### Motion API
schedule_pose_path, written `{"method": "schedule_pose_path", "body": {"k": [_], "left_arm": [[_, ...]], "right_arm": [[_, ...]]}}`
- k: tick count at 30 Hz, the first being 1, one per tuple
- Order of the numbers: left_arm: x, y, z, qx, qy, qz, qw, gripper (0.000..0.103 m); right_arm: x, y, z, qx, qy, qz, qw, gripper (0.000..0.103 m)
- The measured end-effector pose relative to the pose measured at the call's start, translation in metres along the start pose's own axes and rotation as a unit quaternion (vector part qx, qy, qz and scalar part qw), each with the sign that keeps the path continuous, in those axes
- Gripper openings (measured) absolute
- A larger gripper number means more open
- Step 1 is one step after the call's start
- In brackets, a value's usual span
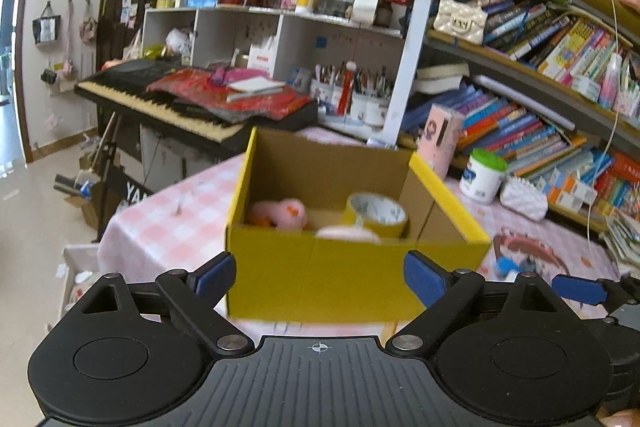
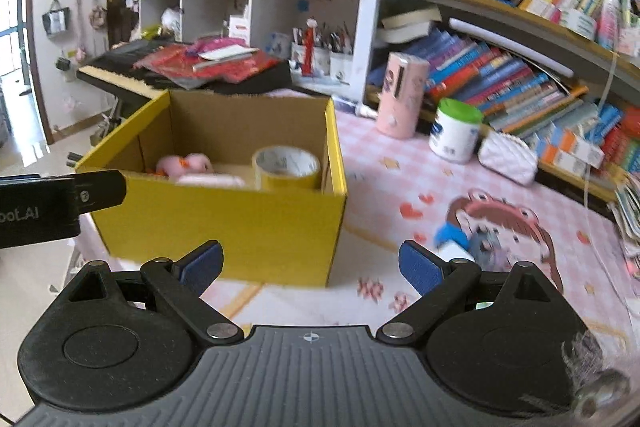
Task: Organize objects
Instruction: 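Withdraw both grippers from the box toward the small items on the table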
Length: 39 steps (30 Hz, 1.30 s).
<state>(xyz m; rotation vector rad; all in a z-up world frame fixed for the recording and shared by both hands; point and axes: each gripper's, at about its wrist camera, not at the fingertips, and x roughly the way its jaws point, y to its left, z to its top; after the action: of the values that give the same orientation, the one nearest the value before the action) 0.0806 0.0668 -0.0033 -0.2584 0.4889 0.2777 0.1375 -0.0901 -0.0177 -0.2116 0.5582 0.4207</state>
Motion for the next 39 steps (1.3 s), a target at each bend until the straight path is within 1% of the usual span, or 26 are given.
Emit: {"method": "schedule_pose_path", "body": {"k": [5, 10, 17, 23, 28, 31, 35, 39], "left_arm": [[-0.016, 0.006, -0.015, 0.01, 0.019, 0.0, 0.9998, 0.093], [-0.03, 0.01, -0.027, 0.013, 0.035, -0.005, 0.9993, 0.093], [-0.044, 0.005, -0.044, 0.033, 0.057, -0.03, 0.9974, 0.093], [-0.05, -0.008, -0.056, 0.051, 0.074, -0.064, 0.9939, 0.093], [-0.052, -0.023, -0.061, 0.066, 0.08, -0.093, 0.9902, 0.093], [-0.051, -0.031, -0.063, 0.078, 0.085, -0.105, 0.9878, 0.093], [-0.051, -0.041, -0.063, 0.087, 0.082, -0.118, 0.9858, 0.093], [-0.047, -0.051, -0.062, 0.093, 0.08, -0.126, 0.9844, 0.093]], "right_arm": [[-0.021, 0.012, -0.021, 0.001, 0.009, -0.015, 1.0, 0.095], [-0.04, 0.02, -0.036, 0.006, 0.012, -0.026, 1.0, 0.096], [-0.064, 0.02, -0.056, 0.024, 0.019, -0.048, 0.998, 0.096], [-0.083, 0.01, -0.074, 0.048, 0.031, -0.081, 0.995, 0.096], [-0.095, -0.006, -0.086, 0.071, 0.039, -0.113, 0.99, 0.096], [-0.099, -0.015, -0.091, 0.085, 0.043, -0.13, 0.987, 0.096], [-0.105, -0.027, -0.093, 0.1, 0.039, -0.15, 0.983, 0.096], [-0.107, -0.035, -0.094, 0.104, 0.039, -0.16, 0.981, 0.096]]}}
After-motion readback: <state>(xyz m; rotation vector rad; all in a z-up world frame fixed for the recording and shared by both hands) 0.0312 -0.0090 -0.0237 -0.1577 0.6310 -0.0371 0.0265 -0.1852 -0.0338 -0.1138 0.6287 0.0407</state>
